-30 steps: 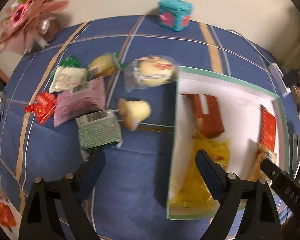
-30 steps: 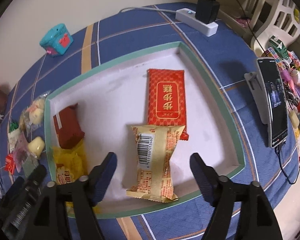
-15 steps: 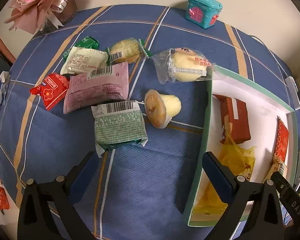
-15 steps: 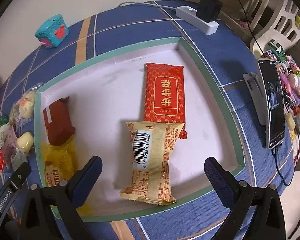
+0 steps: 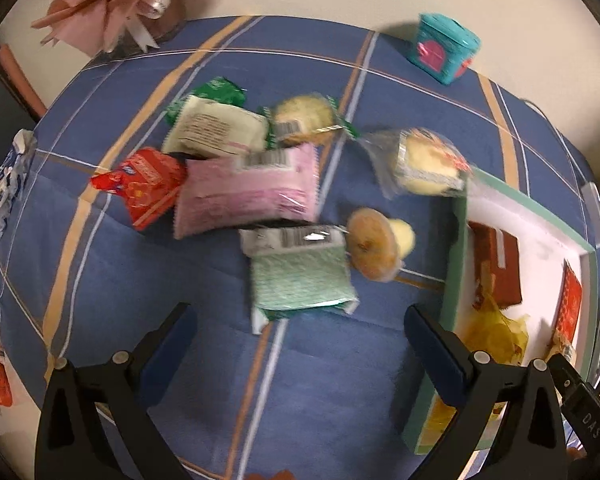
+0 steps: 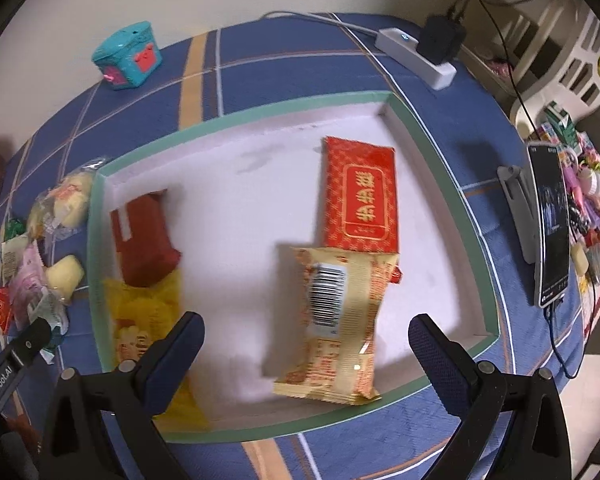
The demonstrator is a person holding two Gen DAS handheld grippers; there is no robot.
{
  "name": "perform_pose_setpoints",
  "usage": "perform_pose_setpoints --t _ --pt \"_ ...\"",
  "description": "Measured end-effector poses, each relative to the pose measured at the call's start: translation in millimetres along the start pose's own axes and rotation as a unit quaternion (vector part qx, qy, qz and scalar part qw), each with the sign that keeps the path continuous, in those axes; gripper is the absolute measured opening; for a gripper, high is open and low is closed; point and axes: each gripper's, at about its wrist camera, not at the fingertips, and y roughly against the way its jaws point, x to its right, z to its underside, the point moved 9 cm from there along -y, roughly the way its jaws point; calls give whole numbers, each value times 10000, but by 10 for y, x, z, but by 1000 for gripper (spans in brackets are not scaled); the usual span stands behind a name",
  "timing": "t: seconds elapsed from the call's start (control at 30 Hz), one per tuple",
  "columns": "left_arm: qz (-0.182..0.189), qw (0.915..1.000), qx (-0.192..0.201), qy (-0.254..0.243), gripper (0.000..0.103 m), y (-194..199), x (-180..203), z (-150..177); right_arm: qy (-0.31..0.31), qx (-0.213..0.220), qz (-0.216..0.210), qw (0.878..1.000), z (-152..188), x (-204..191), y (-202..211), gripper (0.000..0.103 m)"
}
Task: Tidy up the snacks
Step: 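Move both tools back toward the remaining snack pile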
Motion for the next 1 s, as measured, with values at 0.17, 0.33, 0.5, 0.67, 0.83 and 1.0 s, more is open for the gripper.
perform_pose_setpoints --t 0.17,0.33,0.5,0.67,0.83,1.0 --pt "-156 9996 92 212 103 37 -321 -108 135 87 -85 9998 -17 -224 79 103" --pt "-272 9980 178 550 103 84 -700 -195 114 266 -368 9989 -79 -458 189 103" --pt "-232 9953 177 926 103 103 -1020 -228 258 549 -679 9958 -125 -805 339 103" --pt "-214 9928 227 1156 103 109 -1257 -221 551 469 -1050 9918 -99 -1268 328 103" --pt "-127 9901 197 1387 103 52 -1396 -229 838 366 -1162 9890 -61 -1602 265 103" --pt "53 9909 76 1343 103 -23 -1296 -231 1177 416 -1291 9837 -57 -1820 262 103"
